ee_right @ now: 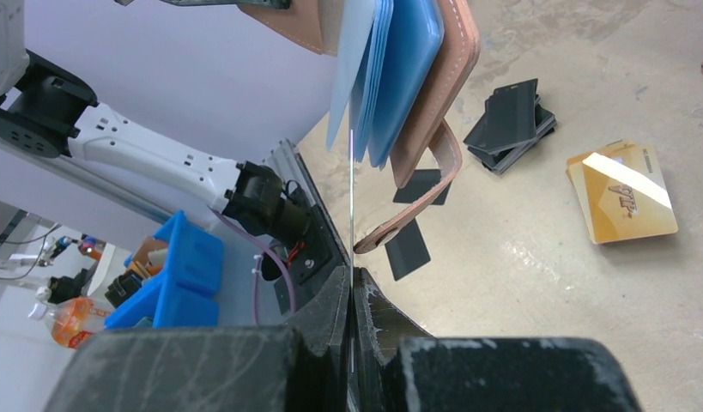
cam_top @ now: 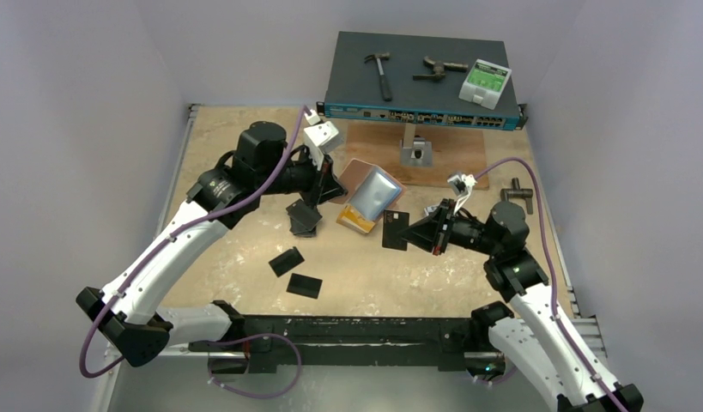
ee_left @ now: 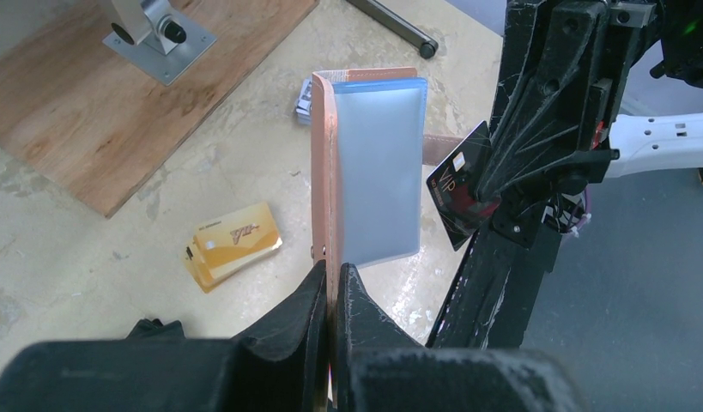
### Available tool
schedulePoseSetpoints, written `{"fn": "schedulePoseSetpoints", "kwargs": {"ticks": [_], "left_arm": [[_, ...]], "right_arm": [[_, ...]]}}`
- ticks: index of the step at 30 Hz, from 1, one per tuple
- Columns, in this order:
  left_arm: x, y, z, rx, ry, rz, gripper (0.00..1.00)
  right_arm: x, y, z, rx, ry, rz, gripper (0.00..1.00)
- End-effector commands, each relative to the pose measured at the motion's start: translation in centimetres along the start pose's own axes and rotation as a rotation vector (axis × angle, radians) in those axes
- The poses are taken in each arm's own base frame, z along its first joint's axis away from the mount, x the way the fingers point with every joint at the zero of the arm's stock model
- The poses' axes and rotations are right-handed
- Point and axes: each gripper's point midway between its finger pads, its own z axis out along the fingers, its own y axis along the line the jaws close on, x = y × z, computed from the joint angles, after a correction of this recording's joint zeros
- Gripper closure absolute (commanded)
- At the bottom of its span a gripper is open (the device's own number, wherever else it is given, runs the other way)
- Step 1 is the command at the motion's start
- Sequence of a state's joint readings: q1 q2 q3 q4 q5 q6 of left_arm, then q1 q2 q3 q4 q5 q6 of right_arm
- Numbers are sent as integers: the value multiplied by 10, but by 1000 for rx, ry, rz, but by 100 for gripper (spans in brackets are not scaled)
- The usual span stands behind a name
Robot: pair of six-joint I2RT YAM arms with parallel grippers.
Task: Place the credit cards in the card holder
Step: Pick up the card holder from the center of the board, then place the card holder at the center of the board.
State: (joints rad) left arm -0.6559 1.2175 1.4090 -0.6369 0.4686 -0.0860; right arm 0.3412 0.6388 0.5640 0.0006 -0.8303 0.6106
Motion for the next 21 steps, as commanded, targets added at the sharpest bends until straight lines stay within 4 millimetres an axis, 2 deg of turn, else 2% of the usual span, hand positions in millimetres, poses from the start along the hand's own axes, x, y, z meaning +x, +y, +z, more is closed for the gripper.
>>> {"fn": "schedulePoseSetpoints", "kwargs": {"ticks": [1,15,21], "left_arm": [[-19,-8,-9,19,-79,27,100],[-15,-9,-9,21,-74,21,100],[-14,-8,-9,19,-72,17,100]], "right_arm": [[-1,3,-1,-15,-1,-29,100],[-4,0,3,-15,-7,-22,100],[1,2,0,-24,0,-23,100]]}}
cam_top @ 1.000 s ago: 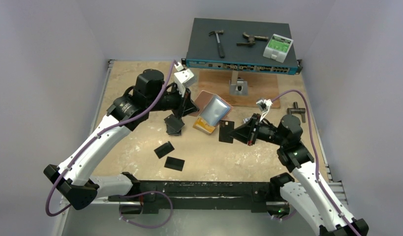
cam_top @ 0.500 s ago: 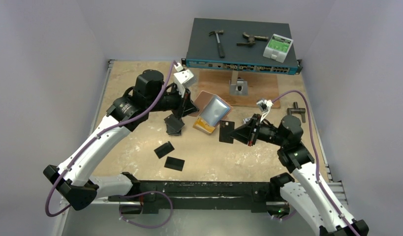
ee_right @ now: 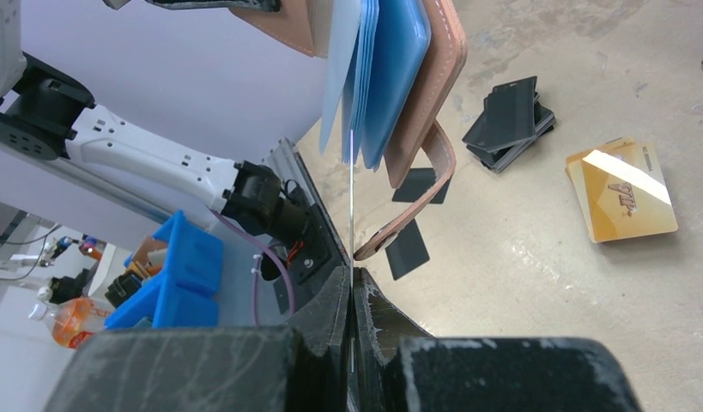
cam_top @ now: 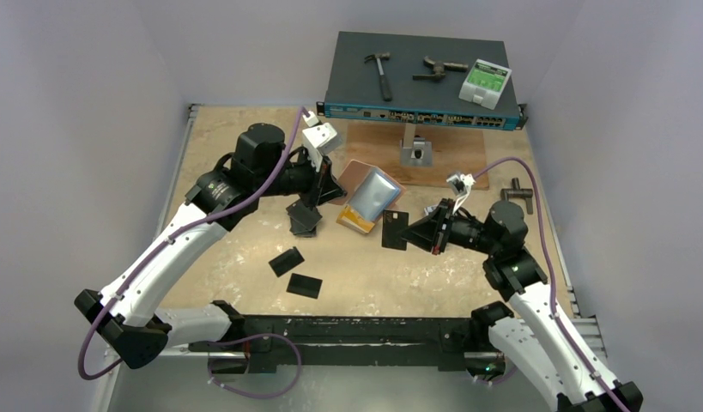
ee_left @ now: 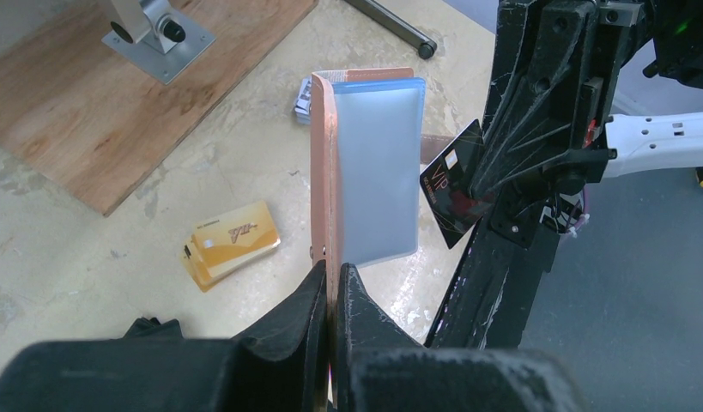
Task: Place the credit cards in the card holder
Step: Place the card holder at the center of the board.
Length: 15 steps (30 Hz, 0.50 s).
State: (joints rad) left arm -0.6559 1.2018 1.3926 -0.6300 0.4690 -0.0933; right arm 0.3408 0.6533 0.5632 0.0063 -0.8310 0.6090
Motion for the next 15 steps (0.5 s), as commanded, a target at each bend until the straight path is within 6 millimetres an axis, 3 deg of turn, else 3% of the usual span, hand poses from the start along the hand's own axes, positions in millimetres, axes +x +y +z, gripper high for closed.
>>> {"fn": "schedulePoseSetpoints", "kwargs": {"ticks": [1,15], "left_arm": [[-16,-7,-6,19,-66,22,100],[-14,-8,-6,25,-65,14,100]], "right_arm": [[1,4,-1,-23,-5,-25,100],[-3,4,2,-37,-6,-27,100]]}}
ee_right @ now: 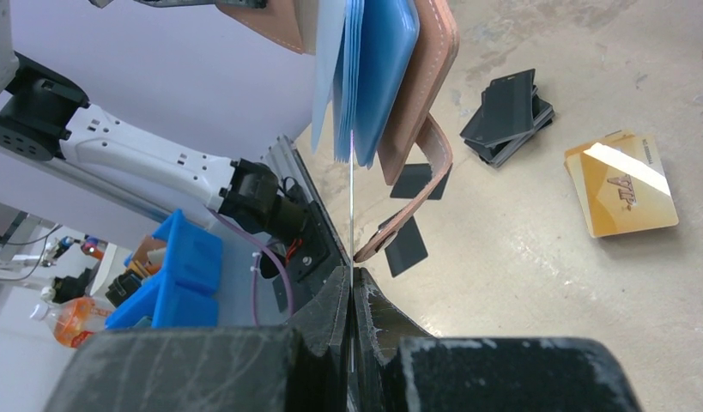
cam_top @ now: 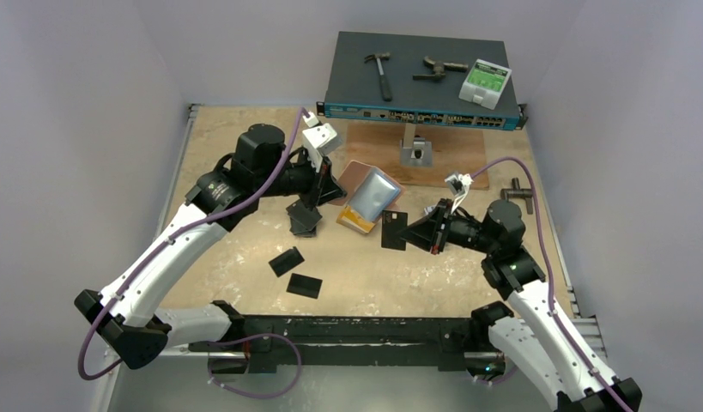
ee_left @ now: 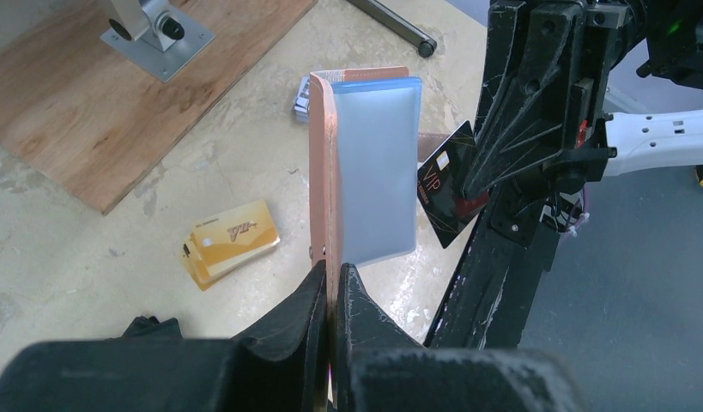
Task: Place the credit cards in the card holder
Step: Place the card holder at the center of the board.
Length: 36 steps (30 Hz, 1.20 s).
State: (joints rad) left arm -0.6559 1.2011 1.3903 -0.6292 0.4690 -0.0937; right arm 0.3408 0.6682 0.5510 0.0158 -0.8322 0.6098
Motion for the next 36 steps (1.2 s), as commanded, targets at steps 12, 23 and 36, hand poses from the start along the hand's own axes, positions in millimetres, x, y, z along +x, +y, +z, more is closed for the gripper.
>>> {"fn": "schedulePoseSetpoints", "kwargs": {"ticks": [12,23,36], "left_arm": [[-13,-8,-5,24,-65,8,100],[-13,-9,-6,29,-66,8,100],[-12,-10,-6,32,-64,5,100]], "right_arm": [[-7,10,1,-52,-6,-37,100],[-10,7,4,-42,-9,-39,100],[-10,5,5,-43,-12,-30,100]]}}
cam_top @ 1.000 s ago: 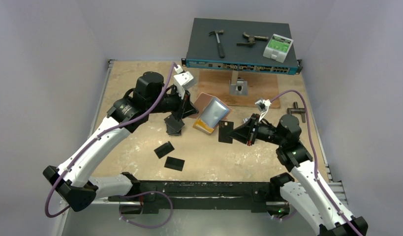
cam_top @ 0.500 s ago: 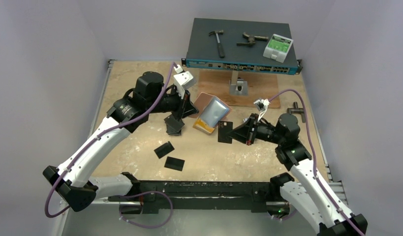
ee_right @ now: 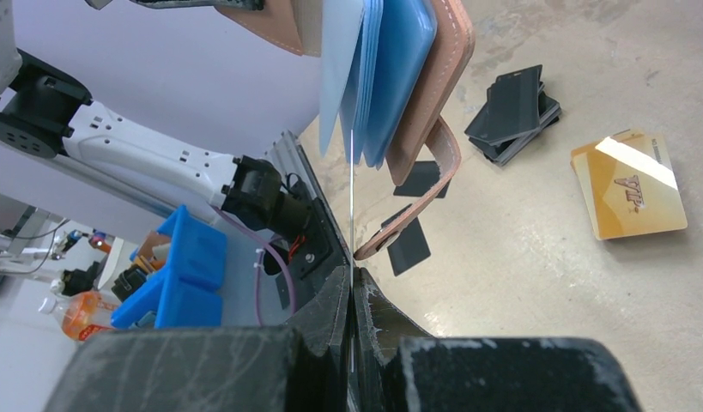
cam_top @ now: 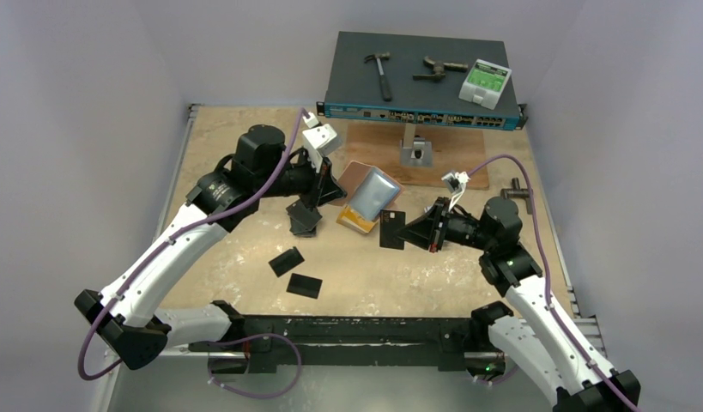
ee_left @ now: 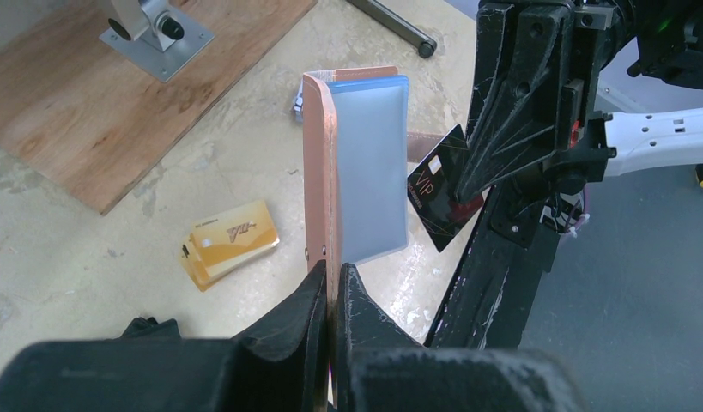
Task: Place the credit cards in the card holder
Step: Place the card holder at the center of the board.
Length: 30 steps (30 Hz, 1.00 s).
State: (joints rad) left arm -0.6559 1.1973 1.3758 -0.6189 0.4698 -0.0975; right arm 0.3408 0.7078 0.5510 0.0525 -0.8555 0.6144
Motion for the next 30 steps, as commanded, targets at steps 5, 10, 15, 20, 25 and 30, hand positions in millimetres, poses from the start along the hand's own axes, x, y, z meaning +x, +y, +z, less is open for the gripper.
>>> {"fn": "schedulePoseSetpoints", "kwargs": {"ticks": [5,10,15,20,25,30], "left_arm": [[-13,-10,-7,33,-64,9,100],[-14,-11,-8,38,-66,9,100],[-13,-12,-8,39,-64,8,100],[-12,-12,-8,40,-64,10,100],[-11,-12,-8,44,-62,7,100],[-11,-12,-9,42,-66,8,100]], "right_arm": [[-10,6,1,-21,-32,-35,100],[-14,6,3,-30,-39,-32,100],[-18,8,6,-47,-49,-36,100],[-16,5,6,-39,-43,-30,100],[-14,2,5,-20,-40,-32,100],[-5,-2,1,10,-15,-40,100]]}}
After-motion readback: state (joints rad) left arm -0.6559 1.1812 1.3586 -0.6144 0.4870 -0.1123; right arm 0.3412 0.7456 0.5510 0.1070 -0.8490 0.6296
